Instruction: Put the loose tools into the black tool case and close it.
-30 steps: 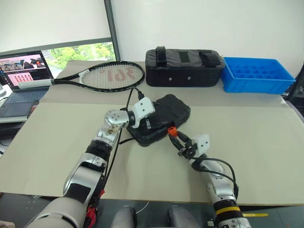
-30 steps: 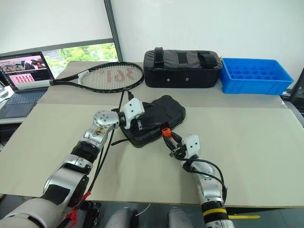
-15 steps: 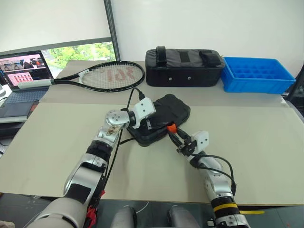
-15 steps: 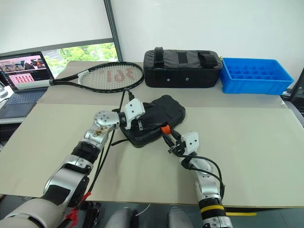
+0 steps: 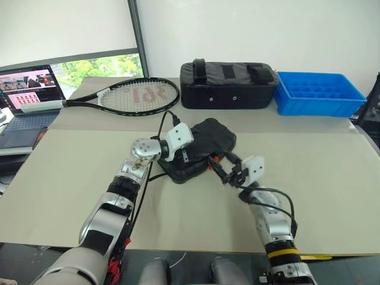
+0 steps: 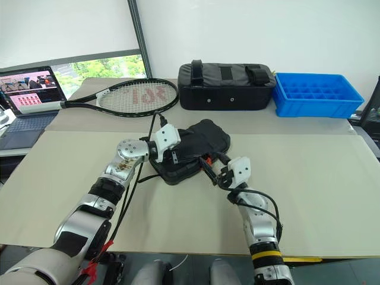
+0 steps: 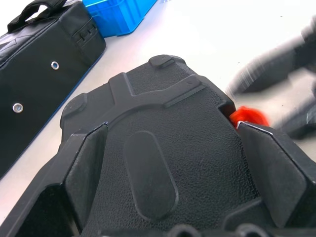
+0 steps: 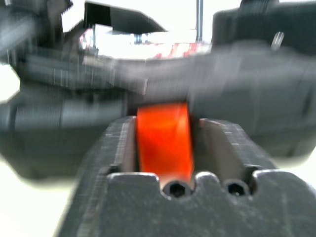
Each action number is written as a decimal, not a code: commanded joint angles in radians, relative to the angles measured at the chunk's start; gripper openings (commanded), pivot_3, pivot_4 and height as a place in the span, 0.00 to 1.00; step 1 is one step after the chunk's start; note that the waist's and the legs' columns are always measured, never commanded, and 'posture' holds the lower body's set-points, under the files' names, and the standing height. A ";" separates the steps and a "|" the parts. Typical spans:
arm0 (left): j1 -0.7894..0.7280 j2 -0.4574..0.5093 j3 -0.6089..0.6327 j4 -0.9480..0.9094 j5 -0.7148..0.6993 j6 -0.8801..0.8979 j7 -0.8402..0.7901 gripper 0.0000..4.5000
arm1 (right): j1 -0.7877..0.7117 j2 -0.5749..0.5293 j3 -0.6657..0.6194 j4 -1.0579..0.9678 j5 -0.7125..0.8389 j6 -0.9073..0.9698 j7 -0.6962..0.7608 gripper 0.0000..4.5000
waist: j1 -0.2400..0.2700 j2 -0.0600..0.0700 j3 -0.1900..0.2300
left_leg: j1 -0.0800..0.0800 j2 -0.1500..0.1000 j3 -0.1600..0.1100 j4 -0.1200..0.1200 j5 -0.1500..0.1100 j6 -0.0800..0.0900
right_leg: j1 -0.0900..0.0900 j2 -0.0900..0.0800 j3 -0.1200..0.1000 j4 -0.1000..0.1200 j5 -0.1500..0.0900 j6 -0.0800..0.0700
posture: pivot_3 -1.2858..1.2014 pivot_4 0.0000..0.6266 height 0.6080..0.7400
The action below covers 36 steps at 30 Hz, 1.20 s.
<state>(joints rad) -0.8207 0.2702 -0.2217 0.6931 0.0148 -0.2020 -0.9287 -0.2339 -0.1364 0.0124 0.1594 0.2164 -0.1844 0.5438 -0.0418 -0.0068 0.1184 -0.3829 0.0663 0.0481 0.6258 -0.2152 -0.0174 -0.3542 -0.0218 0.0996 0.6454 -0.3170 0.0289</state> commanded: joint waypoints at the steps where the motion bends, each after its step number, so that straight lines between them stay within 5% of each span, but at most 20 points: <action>1: 0.047 0.005 -0.057 0.061 0.059 0.024 -0.021 1.00 | 0.015 -0.021 -0.015 -0.068 0.015 0.011 -0.004 0.75 | 0.001 0.000 0.000 | 0.000 0.000 0.000 0.000 0.000 0.000 | 0.000 0.000 0.000 0.000 0.000 0.000 | 0.52 0.24 0.76; 10: 0.045 -0.001 -0.058 0.073 0.061 0.019 -0.018 1.00 | 0.119 -0.092 0.003 -0.205 0.033 0.124 0.028 0.75 | 0.002 0.000 -0.001 | -0.001 0.000 0.000 0.000 0.000 0.000 | 0.000 0.000 0.000 -0.001 0.000 0.000 | 0.52 0.24 0.76; 14: 0.047 -0.005 -0.059 0.075 0.061 0.018 -0.017 1.00 | 0.127 -0.110 0.027 -0.208 0.005 0.156 0.032 0.54 | 0.000 -0.001 -0.002 | -0.001 0.000 0.000 0.000 0.000 0.000 | 0.000 0.000 0.000 -0.002 0.000 0.000 | 0.52 0.24 0.76; 17: 0.049 -0.005 -0.059 0.073 0.060 0.018 -0.017 1.00 | 0.115 -0.115 0.037 -0.195 -0.011 0.169 0.024 0.28 | 0.001 -0.001 -0.003 | 0.000 0.000 0.000 0.000 0.000 0.000 | 0.001 0.000 0.000 -0.002 0.000 0.000 | 0.52 0.24 0.76; 36: 0.066 0.011 -0.054 0.050 0.057 0.025 -0.012 1.00 | -0.010 -0.094 0.073 -0.045 -0.066 0.145 0.007 0.28 | -0.004 -0.002 -0.004 | 0.000 0.000 0.000 0.000 0.000 0.000 | 0.000 0.000 0.000 -0.002 0.000 0.000 | 0.52 0.24 0.76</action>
<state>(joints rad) -0.8100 0.2732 -0.2196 0.6940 0.0148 -0.2075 -0.9165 -0.2127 -0.2432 0.0868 0.1146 0.1570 -0.0173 0.5641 -0.0459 -0.0087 0.1146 -0.3828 0.0662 0.0482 0.6257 -0.2153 -0.0174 -0.3537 -0.0217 0.1000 0.6437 -0.3173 0.0293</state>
